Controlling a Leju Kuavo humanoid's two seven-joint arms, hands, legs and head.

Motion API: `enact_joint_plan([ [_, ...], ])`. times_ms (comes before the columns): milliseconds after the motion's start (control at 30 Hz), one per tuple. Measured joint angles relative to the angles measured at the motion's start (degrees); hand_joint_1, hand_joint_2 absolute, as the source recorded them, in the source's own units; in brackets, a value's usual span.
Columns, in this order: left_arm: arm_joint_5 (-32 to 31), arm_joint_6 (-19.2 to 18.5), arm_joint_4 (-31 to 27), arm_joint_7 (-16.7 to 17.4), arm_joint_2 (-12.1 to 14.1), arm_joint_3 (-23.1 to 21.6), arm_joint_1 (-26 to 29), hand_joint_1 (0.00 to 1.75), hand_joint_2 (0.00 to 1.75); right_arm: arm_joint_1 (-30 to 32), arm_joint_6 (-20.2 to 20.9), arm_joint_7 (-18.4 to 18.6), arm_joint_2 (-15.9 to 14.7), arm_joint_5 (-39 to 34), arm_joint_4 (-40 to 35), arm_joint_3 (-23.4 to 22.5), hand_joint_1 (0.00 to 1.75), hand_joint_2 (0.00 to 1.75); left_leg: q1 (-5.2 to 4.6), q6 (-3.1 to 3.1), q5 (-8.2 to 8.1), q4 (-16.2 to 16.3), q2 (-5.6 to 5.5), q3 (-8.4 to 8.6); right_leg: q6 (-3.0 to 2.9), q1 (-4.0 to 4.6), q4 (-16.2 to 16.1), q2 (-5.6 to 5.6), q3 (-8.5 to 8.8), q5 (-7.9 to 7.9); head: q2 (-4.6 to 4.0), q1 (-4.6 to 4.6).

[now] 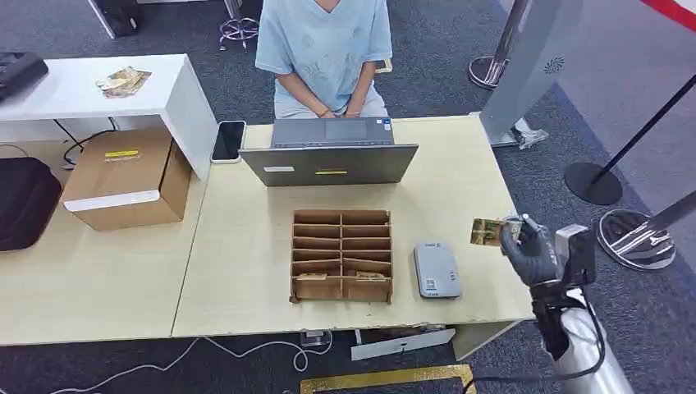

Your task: Pass the card to the sensor for recognition and then transmit it.

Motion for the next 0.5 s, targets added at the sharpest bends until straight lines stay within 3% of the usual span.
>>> enact_joint_plan([
  [200,-2.3,0.0,0.0,-0.6,0.0,-0.8,-0.2,0.00,0.00,7.8,-0.6,1.5,2.0,4.8,-3.4,4.9,1.75,1.75,0.00,-0.02,0.02,0.0,0.16,0.02,0.00,0.00,0.0,0.13,-0.01,0.00,0.00,0.00],
  [500,-1.7,0.0,0.0,0.9,-0.2,-1.4,-0.4,0.00,0.00,5.9,0.1,2.0,5.8,10.2,-3.0,12.7,1.75,1.75,-0.01,-0.07,0.07,0.0,0.27,0.06,-0.01,-0.02,0.0,0.21,0.01,0.04,0.00,0.00],
])
